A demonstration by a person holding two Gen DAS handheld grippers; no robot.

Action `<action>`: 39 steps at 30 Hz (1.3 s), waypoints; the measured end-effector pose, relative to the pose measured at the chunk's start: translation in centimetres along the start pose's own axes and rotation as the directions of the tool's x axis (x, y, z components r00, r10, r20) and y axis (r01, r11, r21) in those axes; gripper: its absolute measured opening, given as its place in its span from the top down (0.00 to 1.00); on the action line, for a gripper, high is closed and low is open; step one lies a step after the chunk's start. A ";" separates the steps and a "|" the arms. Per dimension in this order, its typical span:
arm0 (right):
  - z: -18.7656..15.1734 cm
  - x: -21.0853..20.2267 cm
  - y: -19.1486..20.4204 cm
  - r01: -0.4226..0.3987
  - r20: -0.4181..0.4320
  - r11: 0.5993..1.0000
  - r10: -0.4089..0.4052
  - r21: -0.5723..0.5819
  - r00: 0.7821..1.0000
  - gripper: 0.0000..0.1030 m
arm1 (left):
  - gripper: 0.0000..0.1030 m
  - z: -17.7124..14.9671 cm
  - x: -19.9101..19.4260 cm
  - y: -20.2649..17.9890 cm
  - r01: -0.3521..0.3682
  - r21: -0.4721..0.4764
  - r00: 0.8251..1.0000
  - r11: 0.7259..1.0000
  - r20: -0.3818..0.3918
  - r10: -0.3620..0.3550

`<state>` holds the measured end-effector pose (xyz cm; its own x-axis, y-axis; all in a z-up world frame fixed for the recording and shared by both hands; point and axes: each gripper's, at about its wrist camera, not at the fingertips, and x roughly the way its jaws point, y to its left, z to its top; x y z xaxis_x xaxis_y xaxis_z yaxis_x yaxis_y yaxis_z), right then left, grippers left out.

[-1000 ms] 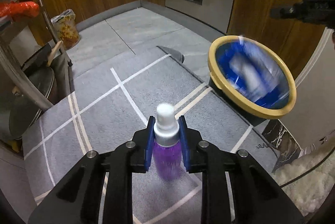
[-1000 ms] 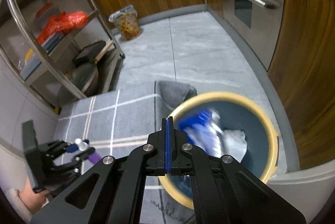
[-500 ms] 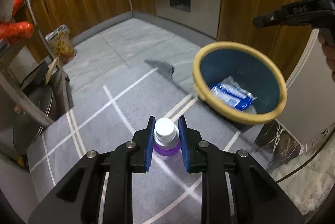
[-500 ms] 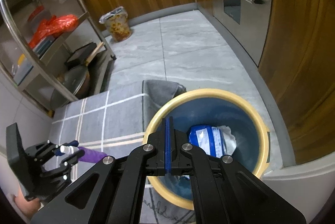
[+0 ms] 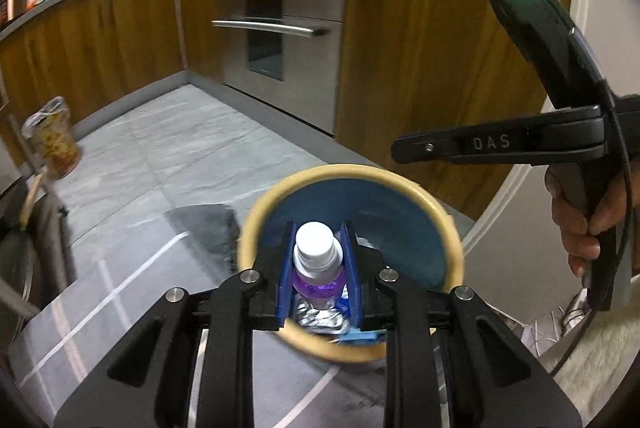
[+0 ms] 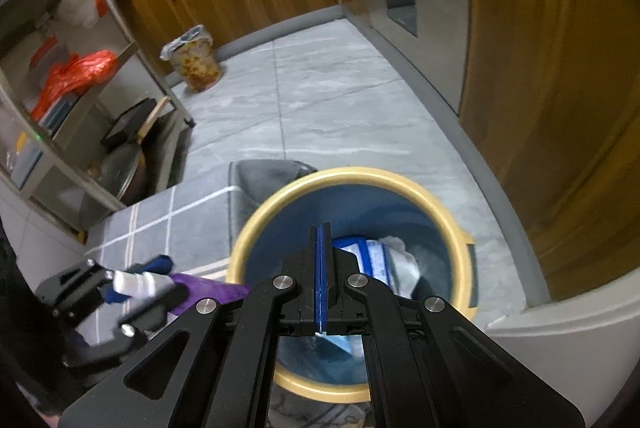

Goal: Collect trash
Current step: 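Carry the purple spray bottle over the bin with the left tool, then open the left tool to drop the spray bottle into the bin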

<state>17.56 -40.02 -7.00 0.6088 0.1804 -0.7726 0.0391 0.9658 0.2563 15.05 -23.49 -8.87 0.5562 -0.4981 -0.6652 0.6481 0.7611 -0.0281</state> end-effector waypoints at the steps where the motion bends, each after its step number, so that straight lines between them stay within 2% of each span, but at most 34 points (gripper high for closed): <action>1: 0.0 0.0 -0.3 0.003 0.000 1.000 -0.003 0.006 1.000 0.99 | 0.79 0.1 0.8 -0.4 0.005 0.005 1.000 1.000 -0.013 -0.005; 9: 0.0 0.6 -2.5 0.014 -0.021 0.998 -0.012 0.064 1.000 0.99 | 0.79 -0.5 4.9 -1.4 0.011 -0.008 0.996 1.000 -0.090 -0.012; 16: 0.0 0.9 -2.6 0.006 -0.031 0.998 -0.004 0.063 1.000 0.99 | 0.78 -1.7 7.9 -1.0 -0.014 -0.044 0.982 0.999 -0.189 0.006; 19: 0.1 0.8 -2.4 0.003 -0.028 0.998 -0.001 0.061 1.000 0.99 | 0.75 -2.0 8.0 -0.9 -0.024 -0.049 0.980 0.998 -0.197 0.014; 20: 0.1 0.8 -2.4 0.002 -0.028 0.998 -0.001 0.060 1.000 0.99 | 0.68 -1.9 8.0 -0.9 -0.027 -0.052 0.981 0.998 -0.196 0.017; 21: 0.1 0.8 -2.3 0.001 -0.028 0.998 0.000 0.060 1.000 0.99 | 0.66 -1.9 7.9 -0.9 -0.030 -0.052 0.981 0.998 -0.193 0.019; 29: -0.2 0.5 -1.9 0.006 -0.028 0.999 -0.005 0.046 1.000 0.99 | 0.65 -2.0 5.2 -0.3 -0.058 -0.034 0.982 0.998 -0.183 0.051; 34: -1.5 -0.7 -1.6 -0.006 -0.036 0.998 0.008 0.070 0.999 0.99 | 0.65 -2.0 1.0 0.1 -0.087 -0.029 0.984 0.996 -0.158 0.082; 39: -4.0 -2.5 0.9 -0.007 -0.045 1.000 0.008 0.012 0.999 0.99 | 0.62 -2.3 -3.5 0.0 -0.089 -0.050 0.986 0.995 -0.143 0.081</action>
<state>12.90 -38.83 -7.13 0.5727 0.1963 -0.7959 0.0444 0.9620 0.2693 11.90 -20.80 -8.23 0.5270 -0.3699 -0.7651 0.5687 0.8225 -0.0060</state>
